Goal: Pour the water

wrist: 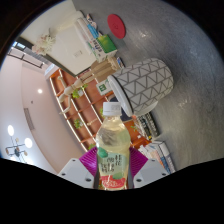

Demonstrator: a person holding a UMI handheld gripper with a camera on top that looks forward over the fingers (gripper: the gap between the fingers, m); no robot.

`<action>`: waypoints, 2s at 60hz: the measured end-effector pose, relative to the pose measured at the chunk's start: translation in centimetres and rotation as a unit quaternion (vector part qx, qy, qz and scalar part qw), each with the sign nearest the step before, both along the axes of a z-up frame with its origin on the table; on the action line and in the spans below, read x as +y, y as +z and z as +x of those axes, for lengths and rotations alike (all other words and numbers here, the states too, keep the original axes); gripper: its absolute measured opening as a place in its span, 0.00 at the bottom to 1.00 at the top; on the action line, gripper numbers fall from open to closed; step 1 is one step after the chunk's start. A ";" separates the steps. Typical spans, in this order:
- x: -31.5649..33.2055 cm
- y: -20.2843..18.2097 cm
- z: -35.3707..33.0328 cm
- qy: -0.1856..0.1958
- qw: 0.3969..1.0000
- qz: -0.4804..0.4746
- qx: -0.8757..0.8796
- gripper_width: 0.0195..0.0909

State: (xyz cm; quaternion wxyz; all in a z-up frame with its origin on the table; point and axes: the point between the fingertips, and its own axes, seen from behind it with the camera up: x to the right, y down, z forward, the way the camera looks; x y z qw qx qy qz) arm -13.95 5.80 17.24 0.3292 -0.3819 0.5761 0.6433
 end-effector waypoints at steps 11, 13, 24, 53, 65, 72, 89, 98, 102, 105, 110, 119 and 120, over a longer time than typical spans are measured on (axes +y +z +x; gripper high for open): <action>-0.3 0.4 -0.5 0.012 0.998 0.003 -0.064 0.28; -0.3 0.5 -0.7 0.016 0.996 0.003 -0.088 0.28; -0.7 3.3 -0.1 0.026 0.933 0.021 -0.358 0.28; 0.4 8.5 15.7 -0.053 0.515 -0.038 -0.855 0.29; 0.6 2.4 22.8 -0.041 0.491 -0.104 -0.864 0.29; 1.4 -2.0 25.7 -0.020 0.492 -0.132 -0.860 0.29; 2.6 -6.7 27.9 -0.021 0.523 -0.124 -0.843 0.31; 2.3 -6.7 27.9 -0.020 0.519 -0.120 -0.846 0.32; 2.2 -6.7 27.8 -0.018 0.516 -0.120 -0.848 0.36; 2.2 -6.8 27.9 -0.016 0.517 -0.123 -0.847 0.39; 1.8 -7.9 27.8 0.008 0.523 -0.136 -0.841 0.55; -0.7 -8.1 27.2 0.015 0.514 -0.143 -0.846 0.81; -1.2 -8.2 27.1 0.016 0.515 -0.144 -0.845 0.82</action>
